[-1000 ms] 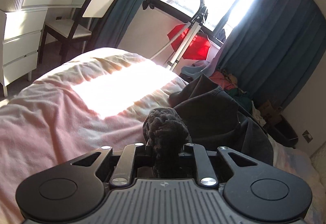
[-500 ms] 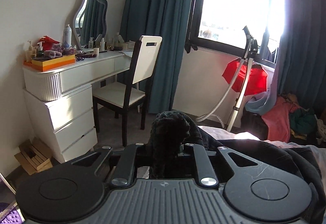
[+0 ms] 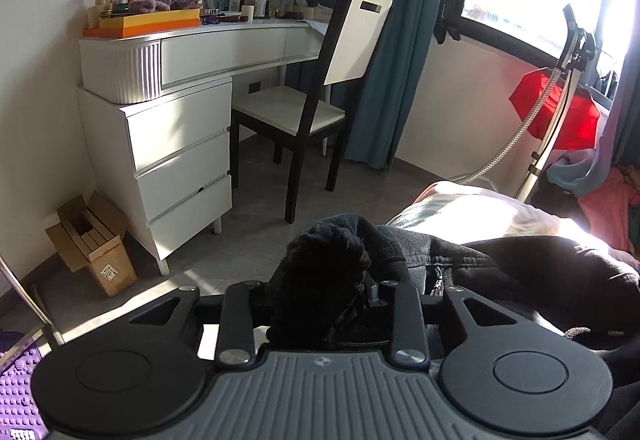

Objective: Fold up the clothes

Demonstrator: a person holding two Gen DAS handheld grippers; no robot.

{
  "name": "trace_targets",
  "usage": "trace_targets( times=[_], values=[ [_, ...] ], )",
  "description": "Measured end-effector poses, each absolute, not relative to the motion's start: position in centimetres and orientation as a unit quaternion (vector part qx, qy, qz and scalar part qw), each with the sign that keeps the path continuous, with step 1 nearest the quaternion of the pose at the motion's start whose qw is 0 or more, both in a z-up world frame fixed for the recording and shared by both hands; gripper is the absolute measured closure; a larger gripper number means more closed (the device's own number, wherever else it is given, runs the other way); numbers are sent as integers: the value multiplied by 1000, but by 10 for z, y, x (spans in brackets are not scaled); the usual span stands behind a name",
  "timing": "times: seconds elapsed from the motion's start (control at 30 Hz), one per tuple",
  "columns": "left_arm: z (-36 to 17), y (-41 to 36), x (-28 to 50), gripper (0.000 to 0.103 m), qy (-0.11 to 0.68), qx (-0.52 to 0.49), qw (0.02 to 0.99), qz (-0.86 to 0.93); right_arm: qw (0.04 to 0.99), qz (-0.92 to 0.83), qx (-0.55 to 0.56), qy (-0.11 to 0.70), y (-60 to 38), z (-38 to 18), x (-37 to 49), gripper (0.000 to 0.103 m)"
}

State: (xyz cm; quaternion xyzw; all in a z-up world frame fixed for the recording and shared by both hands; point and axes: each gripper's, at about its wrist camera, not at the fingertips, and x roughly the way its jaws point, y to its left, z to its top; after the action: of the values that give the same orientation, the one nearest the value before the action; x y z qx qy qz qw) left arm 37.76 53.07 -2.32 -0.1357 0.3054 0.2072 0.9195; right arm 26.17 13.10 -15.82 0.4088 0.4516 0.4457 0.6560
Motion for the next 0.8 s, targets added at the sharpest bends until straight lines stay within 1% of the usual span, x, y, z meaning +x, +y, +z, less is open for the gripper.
trace_targets(
  times=[0.03, 0.07, 0.1, 0.13, 0.17, 0.23, 0.33, 0.53, 0.7, 0.8],
  values=[
    [-19, 527, 371, 40, 305, -132, 921, 205, 666, 447, 394, 449, 128, -152, 257, 64],
    [-14, 519, 362, 31, 300, -124, 923, 206, 676, 447, 381, 445, 125, -146, 253, 45],
    [-7, 508, 351, 11, 294, -115, 926, 207, 685, 448, 368, 441, 121, -139, 248, 36],
    [-1, 498, 339, 2, 288, -105, 929, 208, 697, 449, 353, 433, 115, -133, 242, 20],
    [6, 487, 328, 1, 282, -96, 932, 209, 711, 449, 335, 424, 108, -125, 235, 17],
    [20, 465, 305, 1, 270, -82, 937, 208, 742, 441, 294, 411, 96, -103, 223, 16],
    [42, 424, 266, 1, 252, -89, 946, 184, 784, 422, 252, 379, 62, -70, 207, 16],
    [82, 314, 178, 1, 206, -113, 966, 106, 860, 370, 187, 298, -32, -8, 170, 17],
    [97, 212, 113, 1, 185, -87, 977, 54, 908, 314, 143, 237, -107, 32, 134, 17],
    [93, 158, 83, 1, 183, -61, 981, 32, 929, 281, 115, 212, -147, 41, 117, 17]
  ],
)
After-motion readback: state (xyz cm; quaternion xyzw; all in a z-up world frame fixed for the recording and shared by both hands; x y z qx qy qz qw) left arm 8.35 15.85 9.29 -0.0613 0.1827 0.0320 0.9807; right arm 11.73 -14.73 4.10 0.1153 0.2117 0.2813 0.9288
